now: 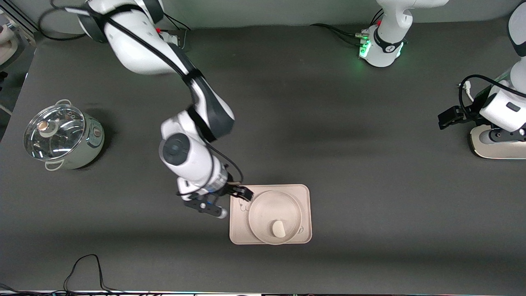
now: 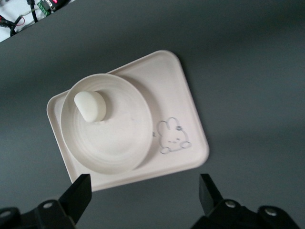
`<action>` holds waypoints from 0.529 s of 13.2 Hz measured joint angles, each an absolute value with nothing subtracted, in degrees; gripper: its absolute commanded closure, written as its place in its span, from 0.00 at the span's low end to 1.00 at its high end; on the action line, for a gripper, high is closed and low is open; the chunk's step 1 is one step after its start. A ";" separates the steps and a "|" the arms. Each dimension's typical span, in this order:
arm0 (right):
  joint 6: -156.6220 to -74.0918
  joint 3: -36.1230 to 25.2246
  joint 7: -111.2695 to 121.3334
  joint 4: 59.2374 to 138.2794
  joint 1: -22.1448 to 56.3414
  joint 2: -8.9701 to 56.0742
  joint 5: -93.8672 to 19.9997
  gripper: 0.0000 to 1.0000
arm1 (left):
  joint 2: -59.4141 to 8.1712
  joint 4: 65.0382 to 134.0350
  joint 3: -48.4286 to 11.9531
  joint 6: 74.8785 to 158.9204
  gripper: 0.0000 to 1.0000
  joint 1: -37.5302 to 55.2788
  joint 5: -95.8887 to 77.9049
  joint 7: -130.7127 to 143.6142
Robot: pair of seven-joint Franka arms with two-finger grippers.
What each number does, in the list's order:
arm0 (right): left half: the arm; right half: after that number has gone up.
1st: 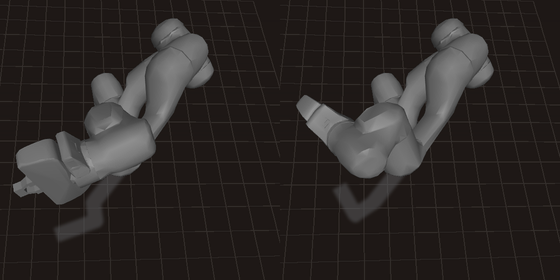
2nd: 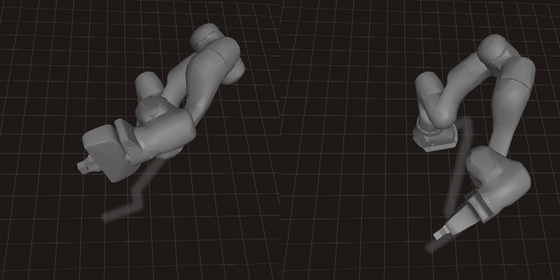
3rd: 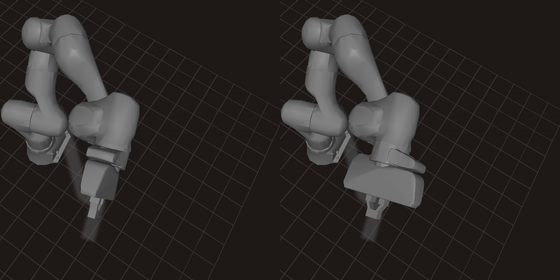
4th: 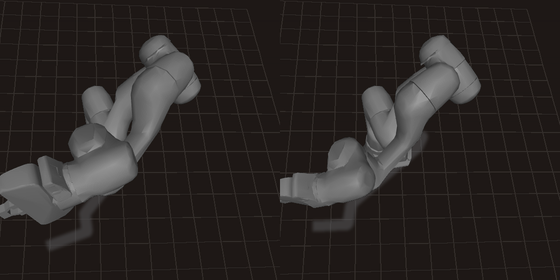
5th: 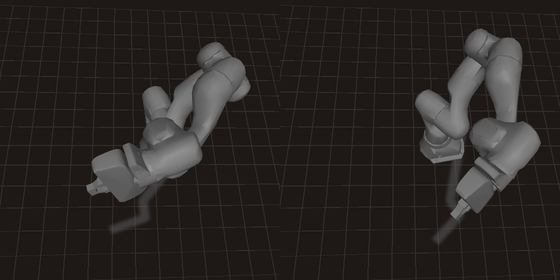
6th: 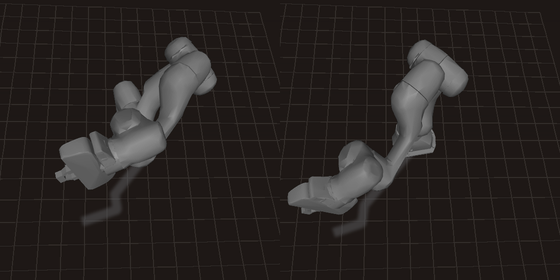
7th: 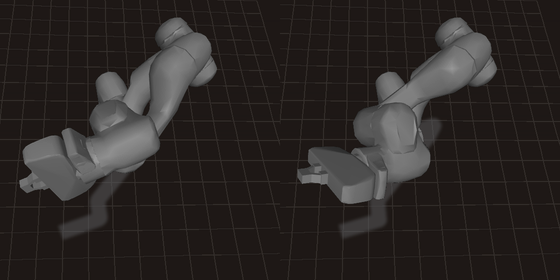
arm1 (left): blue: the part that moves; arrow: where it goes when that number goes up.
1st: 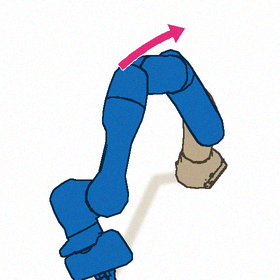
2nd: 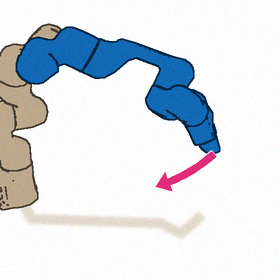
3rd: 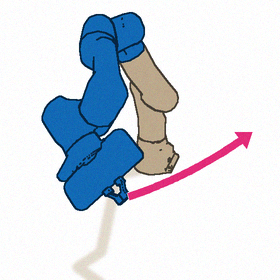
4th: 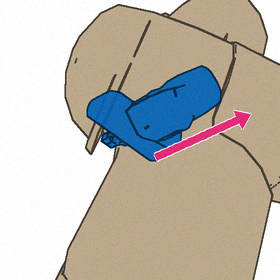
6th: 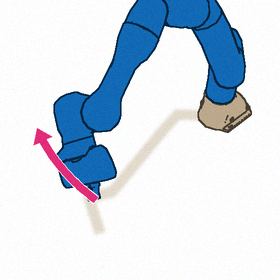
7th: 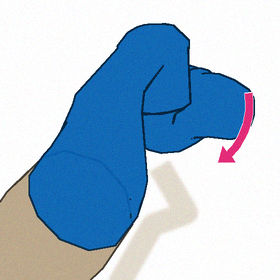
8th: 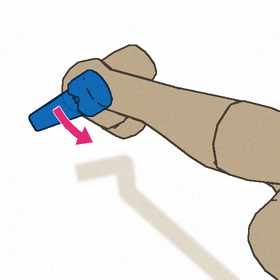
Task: Place bun in plate and plate on tray
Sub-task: 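Open the right gripper and draw it back from the tray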
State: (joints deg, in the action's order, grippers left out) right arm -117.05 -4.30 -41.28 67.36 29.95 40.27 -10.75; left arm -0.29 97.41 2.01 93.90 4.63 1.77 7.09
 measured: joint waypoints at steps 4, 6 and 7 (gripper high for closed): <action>-103.14 -4.25 -26.80 77.29 22.91 22.69 -9.55 0.00 | -0.20 97.55 2.00 93.88 0.00 4.63 1.56 7.01; -97.00 -4.22 -18.91 81.68 19.08 14.68 -8.09 0.00 | -0.20 97.50 1.98 93.88 0.00 4.63 1.58 7.01; -94.37 -4.20 -14.87 83.32 17.09 11.34 -7.15 0.00 | -0.20 97.46 1.99 93.88 0.00 4.63 1.58 7.01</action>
